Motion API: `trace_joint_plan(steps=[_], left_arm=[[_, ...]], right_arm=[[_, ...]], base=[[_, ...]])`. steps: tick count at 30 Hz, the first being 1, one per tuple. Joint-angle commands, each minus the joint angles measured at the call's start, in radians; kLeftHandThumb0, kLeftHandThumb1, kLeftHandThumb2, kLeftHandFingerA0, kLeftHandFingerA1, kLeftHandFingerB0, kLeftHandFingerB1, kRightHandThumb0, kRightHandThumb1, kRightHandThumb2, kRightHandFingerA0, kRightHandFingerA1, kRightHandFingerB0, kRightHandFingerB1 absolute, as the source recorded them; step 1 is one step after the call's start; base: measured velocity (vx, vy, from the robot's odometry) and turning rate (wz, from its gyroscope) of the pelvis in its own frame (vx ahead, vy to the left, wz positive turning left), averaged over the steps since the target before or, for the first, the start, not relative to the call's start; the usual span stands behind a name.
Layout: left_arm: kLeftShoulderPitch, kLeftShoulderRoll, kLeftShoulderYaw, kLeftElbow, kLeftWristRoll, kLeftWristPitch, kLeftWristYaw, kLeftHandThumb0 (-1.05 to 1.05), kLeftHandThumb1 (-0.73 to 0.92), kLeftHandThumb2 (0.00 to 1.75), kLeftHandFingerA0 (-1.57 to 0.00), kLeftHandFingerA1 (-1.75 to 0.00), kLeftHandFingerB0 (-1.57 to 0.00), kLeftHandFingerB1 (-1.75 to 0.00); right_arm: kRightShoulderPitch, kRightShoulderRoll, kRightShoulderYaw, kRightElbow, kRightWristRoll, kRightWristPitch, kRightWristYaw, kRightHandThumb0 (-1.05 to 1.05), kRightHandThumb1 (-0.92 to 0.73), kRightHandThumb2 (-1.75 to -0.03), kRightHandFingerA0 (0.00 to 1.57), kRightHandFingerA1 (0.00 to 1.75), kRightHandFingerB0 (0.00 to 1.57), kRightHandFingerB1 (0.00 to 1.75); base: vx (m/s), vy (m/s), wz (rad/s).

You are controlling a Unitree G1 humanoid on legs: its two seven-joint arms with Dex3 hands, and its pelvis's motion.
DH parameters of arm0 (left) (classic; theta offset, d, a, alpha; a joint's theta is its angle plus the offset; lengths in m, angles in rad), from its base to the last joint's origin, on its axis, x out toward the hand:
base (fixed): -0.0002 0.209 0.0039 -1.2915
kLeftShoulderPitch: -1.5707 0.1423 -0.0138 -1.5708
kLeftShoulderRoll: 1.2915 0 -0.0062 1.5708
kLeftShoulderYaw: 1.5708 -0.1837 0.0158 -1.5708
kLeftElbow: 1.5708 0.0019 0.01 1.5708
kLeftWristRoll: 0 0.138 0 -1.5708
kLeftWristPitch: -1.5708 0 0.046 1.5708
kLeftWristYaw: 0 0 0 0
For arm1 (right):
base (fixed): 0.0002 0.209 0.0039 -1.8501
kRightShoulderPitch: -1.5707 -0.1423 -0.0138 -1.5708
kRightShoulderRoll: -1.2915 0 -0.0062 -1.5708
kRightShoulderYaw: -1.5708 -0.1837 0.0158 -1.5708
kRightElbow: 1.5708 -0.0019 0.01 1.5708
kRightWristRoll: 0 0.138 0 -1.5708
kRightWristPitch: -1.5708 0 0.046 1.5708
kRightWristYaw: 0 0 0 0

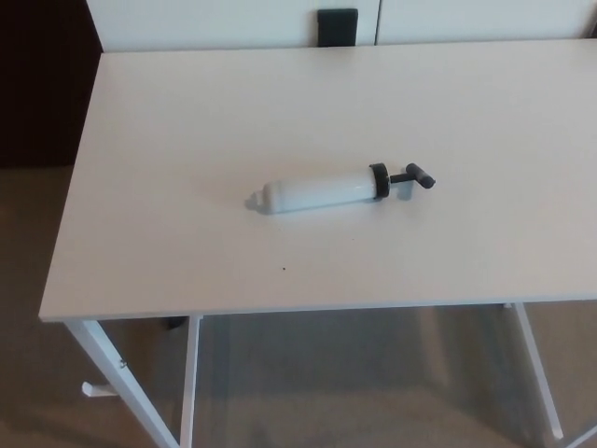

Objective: The robot walks towards a desk on which an air pump is kept in the middle. It lifts it up and holds it with its left hand and uses its right hand to compress it by pushing its handle inwards.

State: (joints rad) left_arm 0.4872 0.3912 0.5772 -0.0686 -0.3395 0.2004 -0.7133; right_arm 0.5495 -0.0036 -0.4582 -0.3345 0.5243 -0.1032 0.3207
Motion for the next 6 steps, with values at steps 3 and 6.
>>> trace_joint_plan(steps=[3, 6], left_arm=[[-0.049, -0.010, 0.040, 0.695, -0.128, -0.021, -0.285, -0.64, 0.64, 0.60, -0.38, -0.42, -0.28, -0.31], [-0.071, -0.013, 0.011, 0.732, -0.089, -0.097, -0.288, -0.64, 0.64, 0.60, -0.38, -0.42, -0.28, -0.31]], right_arm=[[-0.024, -0.159, 0.062, 0.662, -0.215, -0.297, 0.250, -0.79, -0.92, -0.72, 0.21, 0.35, 0.11, 0.25], [-0.022, -0.161, 0.067, 0.658, -0.214, -0.276, 0.245, -0.79, -0.92, -0.72, 0.21, 0.35, 0.11, 0.25]], base=[[0.00, 0.000, 0.00], [0.00, 0.000, 0.00]])
